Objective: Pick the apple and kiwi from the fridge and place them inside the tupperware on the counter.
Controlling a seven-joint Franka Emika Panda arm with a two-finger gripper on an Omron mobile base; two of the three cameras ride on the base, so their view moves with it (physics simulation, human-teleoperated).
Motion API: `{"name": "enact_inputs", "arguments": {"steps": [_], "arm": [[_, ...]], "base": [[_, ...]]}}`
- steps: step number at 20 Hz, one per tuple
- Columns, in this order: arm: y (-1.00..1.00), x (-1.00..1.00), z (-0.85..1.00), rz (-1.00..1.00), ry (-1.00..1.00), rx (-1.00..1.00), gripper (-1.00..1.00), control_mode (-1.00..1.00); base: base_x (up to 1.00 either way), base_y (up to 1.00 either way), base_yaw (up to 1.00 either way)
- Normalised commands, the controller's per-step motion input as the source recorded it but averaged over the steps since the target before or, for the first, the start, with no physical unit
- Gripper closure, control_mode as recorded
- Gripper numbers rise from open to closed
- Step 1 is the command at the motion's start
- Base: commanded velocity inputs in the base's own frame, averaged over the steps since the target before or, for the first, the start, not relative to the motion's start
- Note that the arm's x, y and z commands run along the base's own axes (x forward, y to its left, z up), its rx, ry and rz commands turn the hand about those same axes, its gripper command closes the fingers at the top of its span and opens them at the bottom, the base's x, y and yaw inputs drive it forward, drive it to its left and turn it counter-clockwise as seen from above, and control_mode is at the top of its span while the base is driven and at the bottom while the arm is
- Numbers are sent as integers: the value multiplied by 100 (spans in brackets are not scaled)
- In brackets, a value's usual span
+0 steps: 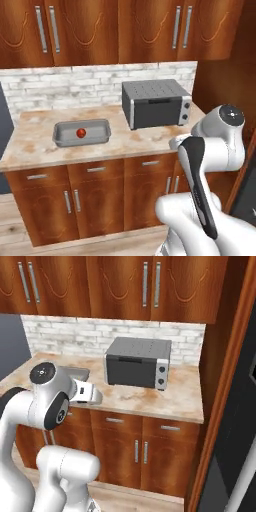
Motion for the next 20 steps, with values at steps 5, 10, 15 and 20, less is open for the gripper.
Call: {"name": "enact_inputs", "arguments": {"steps": [5,10,15,20], "arm": [[0,0,0,0,0,0,-100,100],[0,0,0,0,0,0,-100,100],[0,0,0,0,0,0,-100,100],[0,0,0,0,0,0,-100,100]], "base": [[-78,-45,1],[-100,-7,0],[-57,-87,-7],[0,-100,-3]]}}
